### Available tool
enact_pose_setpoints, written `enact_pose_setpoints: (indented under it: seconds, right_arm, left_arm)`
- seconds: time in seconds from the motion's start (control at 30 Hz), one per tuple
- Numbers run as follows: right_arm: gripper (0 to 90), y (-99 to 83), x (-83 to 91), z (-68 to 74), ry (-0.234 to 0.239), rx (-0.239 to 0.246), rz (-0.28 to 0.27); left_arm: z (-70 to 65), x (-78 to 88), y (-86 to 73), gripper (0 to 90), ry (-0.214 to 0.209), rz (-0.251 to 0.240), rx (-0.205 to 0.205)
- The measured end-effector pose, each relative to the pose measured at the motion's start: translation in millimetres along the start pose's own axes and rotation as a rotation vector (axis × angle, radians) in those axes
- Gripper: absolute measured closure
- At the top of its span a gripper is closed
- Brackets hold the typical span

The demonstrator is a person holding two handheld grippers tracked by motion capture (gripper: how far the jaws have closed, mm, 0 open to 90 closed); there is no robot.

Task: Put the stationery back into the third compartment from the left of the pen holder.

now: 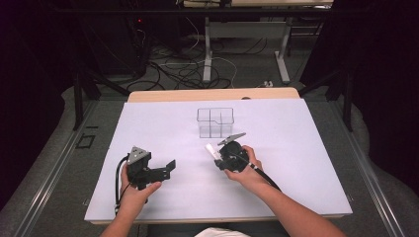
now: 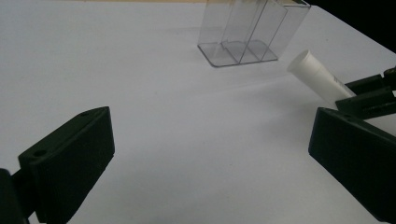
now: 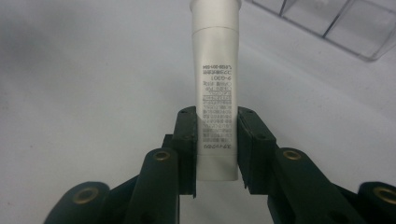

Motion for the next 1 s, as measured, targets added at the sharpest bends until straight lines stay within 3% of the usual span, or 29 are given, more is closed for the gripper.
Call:
enact_pose_setpoints:
  seconds: [0.17, 0.43, 0.6, 0.77, 1.0]
  right_arm:
    - [71.2, 0.9, 6.2, -0.5, -0.023, 0.028, -0.106]
    - [71.2, -1.9, 16.8, 2.2, -0.059, 0.070, -0.206]
    - [71.2, -4.5, 23.5, 7.0, -0.087, 0.103, -0.265]
    - [71.2, -7.3, 27.3, 9.9, -0.097, 0.120, -0.299]
    - [71.1, -10.6, 31.1, 11.8, -0.106, 0.131, -0.316]
  left_arm:
    - [-6.4, 1.8, 1.7, 0.5, -0.012, -0.014, -0.028]
    - [-11.1, 0.0, 4.6, 0.5, -0.062, -0.037, -0.018]
    - [-14.5, -4.2, 3.9, 2.1, -0.069, -0.033, -0.033]
    - [-19.7, -6.0, 6.2, 5.1, -0.082, -0.047, -0.045]
    - [-24.1, -9.2, 12.6, 10.3, -0.099, -0.078, -0.026]
Point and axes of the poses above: each handheld gripper's, and its own axes: x roughly backward along the jaws, y roughly out of its top, z roughly to its left, the point moved 1 cm from there along -x, roughly forward along the jaws
